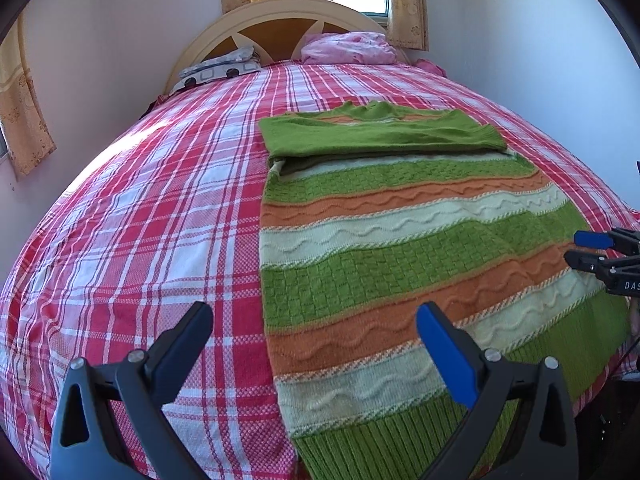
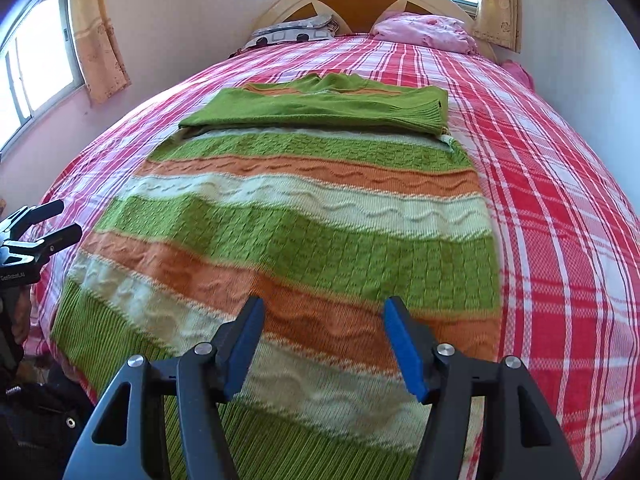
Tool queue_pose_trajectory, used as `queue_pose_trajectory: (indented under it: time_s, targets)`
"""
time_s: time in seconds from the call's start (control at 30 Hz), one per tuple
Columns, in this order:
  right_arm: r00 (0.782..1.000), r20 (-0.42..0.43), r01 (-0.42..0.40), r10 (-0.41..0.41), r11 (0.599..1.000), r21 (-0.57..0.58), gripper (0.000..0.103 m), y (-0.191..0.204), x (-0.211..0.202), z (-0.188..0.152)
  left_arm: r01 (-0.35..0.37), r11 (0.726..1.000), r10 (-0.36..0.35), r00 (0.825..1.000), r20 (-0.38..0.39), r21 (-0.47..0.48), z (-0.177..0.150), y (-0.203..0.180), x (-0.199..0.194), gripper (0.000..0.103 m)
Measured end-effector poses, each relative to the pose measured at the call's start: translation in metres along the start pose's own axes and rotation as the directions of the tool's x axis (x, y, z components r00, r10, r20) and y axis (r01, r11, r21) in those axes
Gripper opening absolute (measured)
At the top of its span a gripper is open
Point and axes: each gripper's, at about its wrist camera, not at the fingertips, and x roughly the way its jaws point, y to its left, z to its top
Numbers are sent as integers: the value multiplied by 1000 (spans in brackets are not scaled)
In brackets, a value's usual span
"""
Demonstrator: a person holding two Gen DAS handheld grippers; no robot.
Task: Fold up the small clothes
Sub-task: 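Open both grippers and draw them back toward the striped hem, then close both grippers on the green ribbed hem of the sweater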
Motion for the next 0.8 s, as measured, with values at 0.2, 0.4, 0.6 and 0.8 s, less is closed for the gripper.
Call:
queue_pose_trajectory:
  time_s: [0.2, 0.4, 0.6, 0.8]
  targets:
    - [1000, 0, -9, 9, 1000, -1, 63, 5, -9, -16, -27, 999, 27, 1000, -17, 18, -24, 5, -11, 103]
    - [1000, 4, -9, 9, 1000, -5, 63, 10, -18, -30, -17, 1000, 17, 999, -40, -18, -44, 13, -19, 103]
    - [1000, 18, -8, 9, 1000, -6, 64, 13, -32, -41, 73, 995, -79, 991, -106, -62, -61, 9, -17, 91]
    - [999, 35, 22, -21, 999, -27, 65, 15, -41, -49, 158, 974, -186, 968, -171, -161, -73, 16, -10, 72]
